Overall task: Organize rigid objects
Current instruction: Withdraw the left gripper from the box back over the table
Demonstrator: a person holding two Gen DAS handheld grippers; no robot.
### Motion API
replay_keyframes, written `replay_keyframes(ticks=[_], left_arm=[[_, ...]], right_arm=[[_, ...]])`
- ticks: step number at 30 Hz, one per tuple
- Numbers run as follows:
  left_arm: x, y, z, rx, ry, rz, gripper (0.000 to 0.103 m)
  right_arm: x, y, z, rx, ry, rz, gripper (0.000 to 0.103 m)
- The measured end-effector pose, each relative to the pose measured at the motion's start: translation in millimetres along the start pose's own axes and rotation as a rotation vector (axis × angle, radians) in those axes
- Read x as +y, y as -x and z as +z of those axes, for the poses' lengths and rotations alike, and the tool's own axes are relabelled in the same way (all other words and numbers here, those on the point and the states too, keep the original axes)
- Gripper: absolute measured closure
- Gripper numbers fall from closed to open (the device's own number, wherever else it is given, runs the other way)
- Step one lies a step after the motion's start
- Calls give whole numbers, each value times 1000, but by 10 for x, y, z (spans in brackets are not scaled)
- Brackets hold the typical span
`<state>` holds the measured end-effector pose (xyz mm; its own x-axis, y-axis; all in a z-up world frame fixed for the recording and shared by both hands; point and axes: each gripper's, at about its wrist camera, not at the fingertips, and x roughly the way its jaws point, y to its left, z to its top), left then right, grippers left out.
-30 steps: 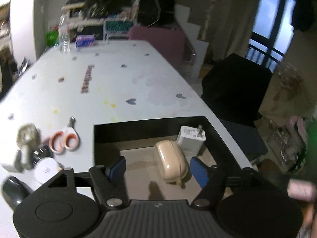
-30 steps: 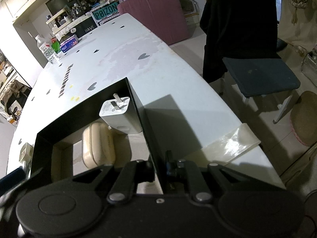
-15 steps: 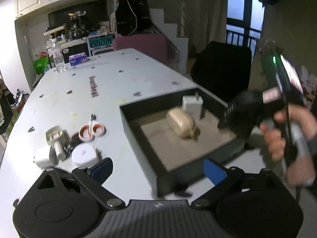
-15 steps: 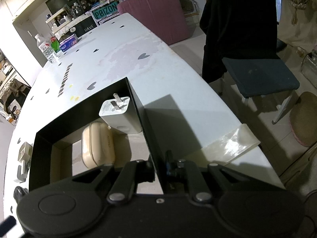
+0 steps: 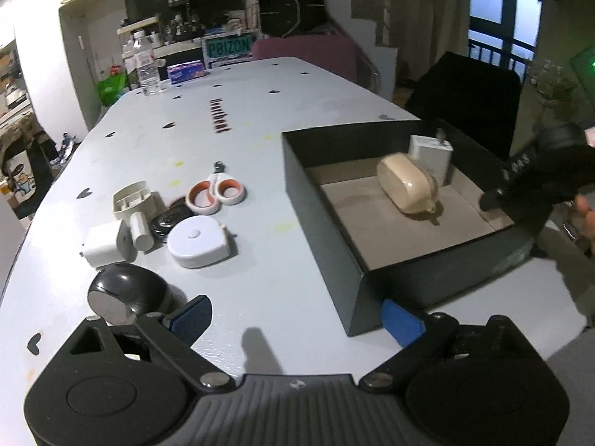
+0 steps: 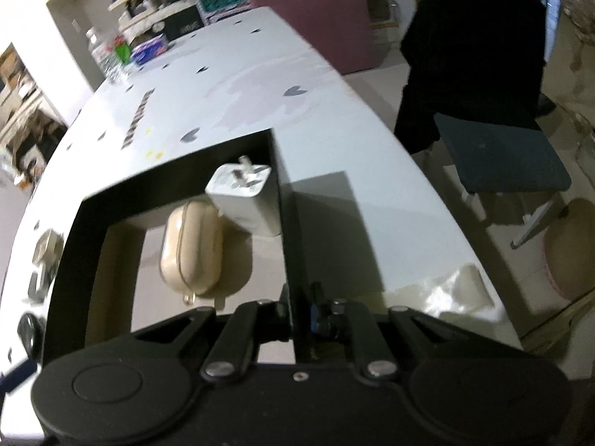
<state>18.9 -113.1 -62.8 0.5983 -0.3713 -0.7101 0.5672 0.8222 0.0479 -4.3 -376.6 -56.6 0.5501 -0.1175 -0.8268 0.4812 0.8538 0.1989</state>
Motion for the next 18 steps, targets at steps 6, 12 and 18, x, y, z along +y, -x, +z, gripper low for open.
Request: replay_keyframes(ticks=[6,12,18], left_arm=[[114,-6,9,-14,57,13,6],[204,39,-21,-35,87,-5,6],[323,165,-57,-67,124,-36,6]], right_arm=[[120,31,2,41,77,-21,94],[129,243,64,49,93,-24,92],[241,326,-20,53,166,-65,98]])
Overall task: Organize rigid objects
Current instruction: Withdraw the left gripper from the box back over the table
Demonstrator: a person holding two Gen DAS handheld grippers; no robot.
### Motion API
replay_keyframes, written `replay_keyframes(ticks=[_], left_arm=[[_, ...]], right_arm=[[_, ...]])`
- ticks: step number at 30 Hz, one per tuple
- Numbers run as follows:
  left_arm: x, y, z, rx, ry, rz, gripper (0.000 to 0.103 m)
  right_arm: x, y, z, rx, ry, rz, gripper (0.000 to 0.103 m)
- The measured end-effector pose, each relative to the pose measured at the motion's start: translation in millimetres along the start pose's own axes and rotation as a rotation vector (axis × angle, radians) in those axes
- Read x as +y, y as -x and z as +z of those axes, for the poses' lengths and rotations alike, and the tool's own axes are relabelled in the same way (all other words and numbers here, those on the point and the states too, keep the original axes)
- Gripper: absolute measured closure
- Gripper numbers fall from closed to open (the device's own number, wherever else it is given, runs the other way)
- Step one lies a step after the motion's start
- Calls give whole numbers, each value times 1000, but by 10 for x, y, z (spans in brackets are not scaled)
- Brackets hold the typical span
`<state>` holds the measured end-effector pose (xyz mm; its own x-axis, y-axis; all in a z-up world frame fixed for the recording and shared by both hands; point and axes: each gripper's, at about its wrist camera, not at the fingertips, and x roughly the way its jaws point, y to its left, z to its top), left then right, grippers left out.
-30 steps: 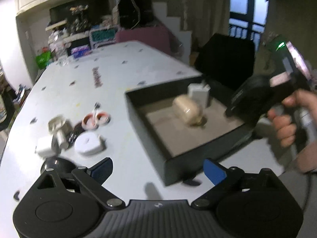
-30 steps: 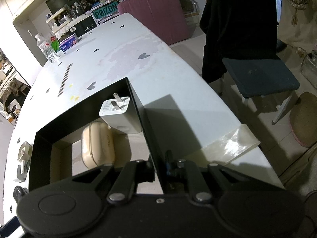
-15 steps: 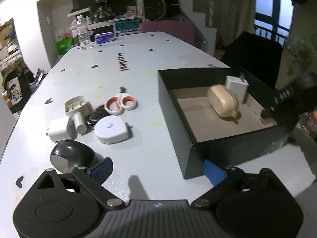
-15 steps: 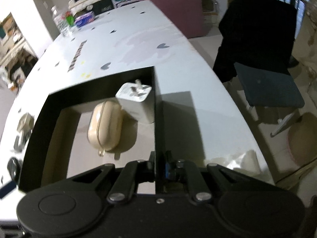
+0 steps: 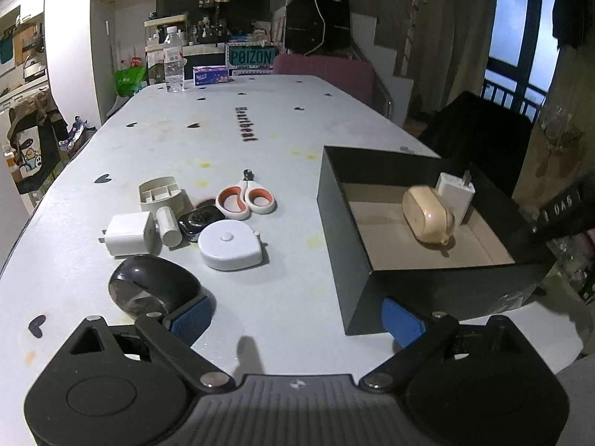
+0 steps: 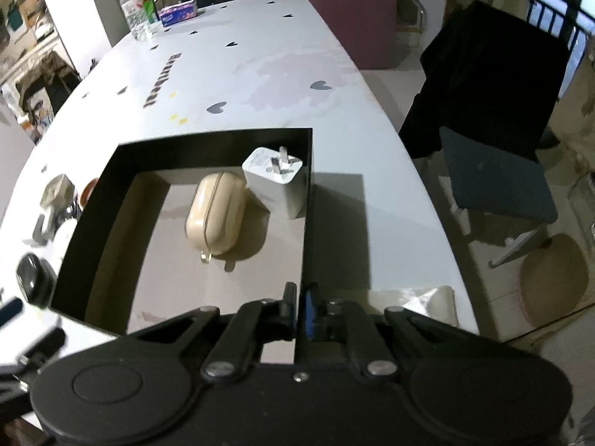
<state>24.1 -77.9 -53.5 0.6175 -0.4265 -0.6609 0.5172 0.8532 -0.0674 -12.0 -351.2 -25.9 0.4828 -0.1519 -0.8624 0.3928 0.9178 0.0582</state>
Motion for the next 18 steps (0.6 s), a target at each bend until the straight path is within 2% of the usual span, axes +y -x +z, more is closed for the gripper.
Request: replay_keyframes(ticks=[8,10,14,18], left_arm=[[169,185,4,-65,20,16,6],[227,214,8,-75,25,22,8],[336,238,17,-79,25,22,19],[471,260,28,-83,34,12,21]], right_arm=[[129,13,-69,-47,70,-68,99],[119,18,-93,-63,67,-64,99],[74,44,-166,-107,45,-44,99],[13,42,-161,-115,0,-10,99]])
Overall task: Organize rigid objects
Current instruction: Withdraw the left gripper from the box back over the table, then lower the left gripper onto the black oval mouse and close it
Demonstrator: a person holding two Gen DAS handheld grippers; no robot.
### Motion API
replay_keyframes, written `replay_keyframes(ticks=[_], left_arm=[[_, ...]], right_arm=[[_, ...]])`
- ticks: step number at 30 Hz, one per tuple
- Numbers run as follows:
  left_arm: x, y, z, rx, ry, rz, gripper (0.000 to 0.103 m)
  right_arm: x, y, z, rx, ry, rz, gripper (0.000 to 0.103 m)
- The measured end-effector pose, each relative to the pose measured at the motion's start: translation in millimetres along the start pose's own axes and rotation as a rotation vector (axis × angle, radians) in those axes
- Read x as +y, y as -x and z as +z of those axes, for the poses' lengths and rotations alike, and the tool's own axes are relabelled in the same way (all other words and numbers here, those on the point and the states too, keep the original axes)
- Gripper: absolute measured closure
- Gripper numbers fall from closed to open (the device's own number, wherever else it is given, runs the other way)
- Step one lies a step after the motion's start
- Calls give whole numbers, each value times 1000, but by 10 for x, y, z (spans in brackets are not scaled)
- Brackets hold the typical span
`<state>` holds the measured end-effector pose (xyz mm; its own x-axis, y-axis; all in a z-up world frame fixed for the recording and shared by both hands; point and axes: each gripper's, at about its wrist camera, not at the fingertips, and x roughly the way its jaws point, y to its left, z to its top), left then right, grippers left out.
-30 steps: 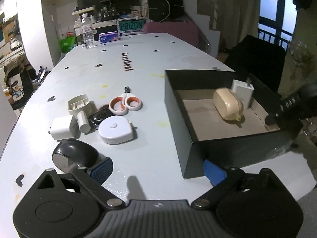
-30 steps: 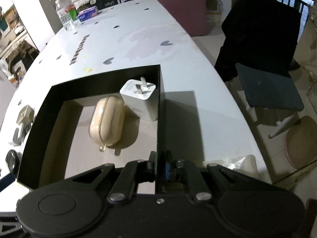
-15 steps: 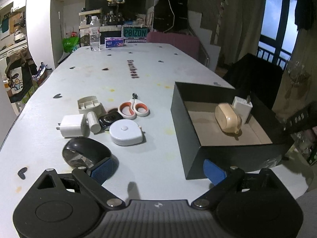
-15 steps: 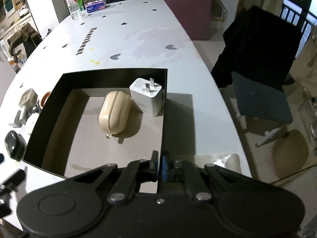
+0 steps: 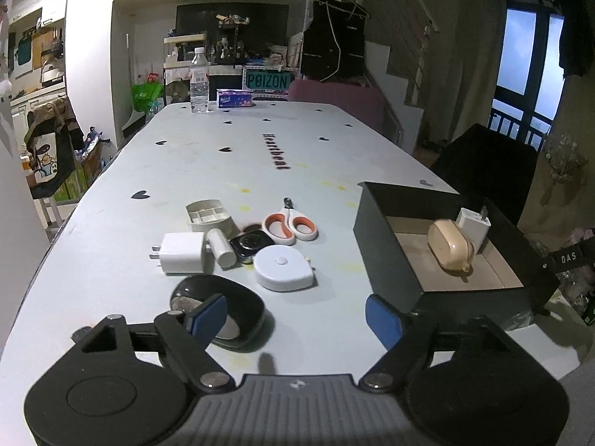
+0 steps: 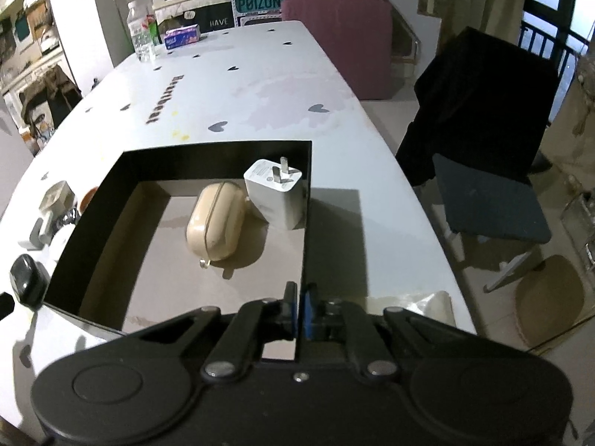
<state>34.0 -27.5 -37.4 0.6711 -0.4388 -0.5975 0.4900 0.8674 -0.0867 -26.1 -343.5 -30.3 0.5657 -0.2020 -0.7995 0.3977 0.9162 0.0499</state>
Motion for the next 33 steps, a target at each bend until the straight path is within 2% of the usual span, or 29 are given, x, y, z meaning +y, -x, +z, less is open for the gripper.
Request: replay_keyframes(ticks=[8,14,15,17,18,22,25,33], left_arm=[[368,-28,26,-14,-4,48,24],[633,-192,0,1,4,18,22],[640,-229,-4,0,-5,7,21],[625,-308,-15,-2,-35,2,4],[602,-337,-24,-5,-59,2,3],[538,-508,-74,20,-142,-16,3],[512,-632,-116,56,-188,16,3],[543,-756,-122,45,-212,33,3]], right_arm=[[52,-4,-13,-3,30,-24,99],[128,-14,-15,0,67,-58,99],[125,-15,-15,0,66,-58,99],[125,-16,-18,0,57,-50,99],[122,-17,-18,0,54,-48,99],[120,-21,-19,0,51,-47,99],[129,-22,-20,-1,53,-46,99],[117,-22,-23,0,55,-48,99]])
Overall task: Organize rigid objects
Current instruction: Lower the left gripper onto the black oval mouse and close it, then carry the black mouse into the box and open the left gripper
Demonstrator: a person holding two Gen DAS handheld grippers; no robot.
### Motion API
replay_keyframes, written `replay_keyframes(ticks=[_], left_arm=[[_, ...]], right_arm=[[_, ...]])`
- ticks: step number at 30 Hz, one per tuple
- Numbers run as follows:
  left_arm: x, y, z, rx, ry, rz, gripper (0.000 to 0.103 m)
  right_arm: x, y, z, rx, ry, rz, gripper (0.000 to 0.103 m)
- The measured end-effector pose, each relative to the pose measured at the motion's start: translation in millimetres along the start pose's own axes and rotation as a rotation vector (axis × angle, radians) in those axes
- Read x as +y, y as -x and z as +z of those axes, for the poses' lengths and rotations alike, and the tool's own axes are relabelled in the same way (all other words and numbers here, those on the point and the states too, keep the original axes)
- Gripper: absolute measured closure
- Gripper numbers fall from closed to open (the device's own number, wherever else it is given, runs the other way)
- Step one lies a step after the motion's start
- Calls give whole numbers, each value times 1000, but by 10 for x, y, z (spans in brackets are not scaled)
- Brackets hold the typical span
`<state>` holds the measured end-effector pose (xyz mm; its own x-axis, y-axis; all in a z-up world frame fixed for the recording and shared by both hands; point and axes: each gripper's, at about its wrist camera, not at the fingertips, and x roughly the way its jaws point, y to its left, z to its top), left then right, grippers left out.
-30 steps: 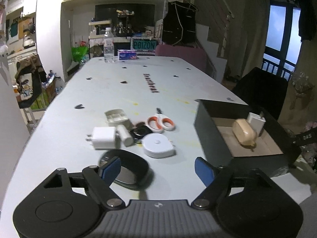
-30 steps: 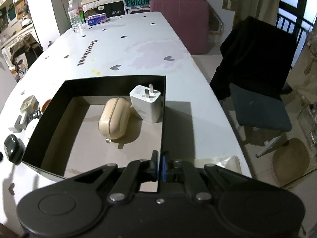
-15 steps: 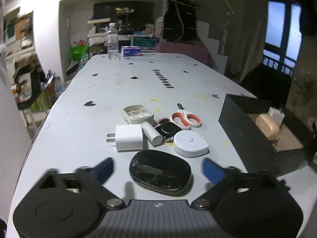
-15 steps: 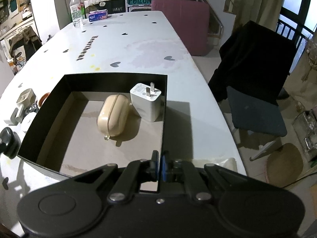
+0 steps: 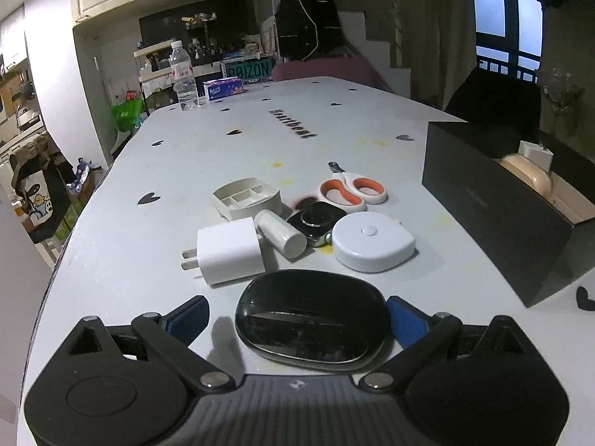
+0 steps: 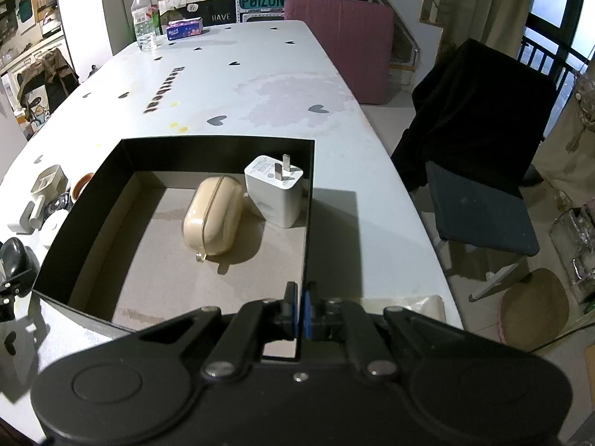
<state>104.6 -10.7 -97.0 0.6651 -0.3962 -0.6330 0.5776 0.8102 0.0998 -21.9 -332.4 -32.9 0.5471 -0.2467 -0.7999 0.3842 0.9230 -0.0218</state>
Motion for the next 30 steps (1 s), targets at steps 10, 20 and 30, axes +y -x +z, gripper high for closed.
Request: replay_keyframes(ticks=[10,20,30], left_arm=[[27,58,12,19,85,-11,22],[-169,536,265,-68,230,-41,22],[-1057,561,947,-5,210,-238,22]], right_arm=[[-14,-2,-5,0,-2,1,99],[-42,3,-2,-1,-15,12,99],[-101,6,-13,-6,-41,41,98]])
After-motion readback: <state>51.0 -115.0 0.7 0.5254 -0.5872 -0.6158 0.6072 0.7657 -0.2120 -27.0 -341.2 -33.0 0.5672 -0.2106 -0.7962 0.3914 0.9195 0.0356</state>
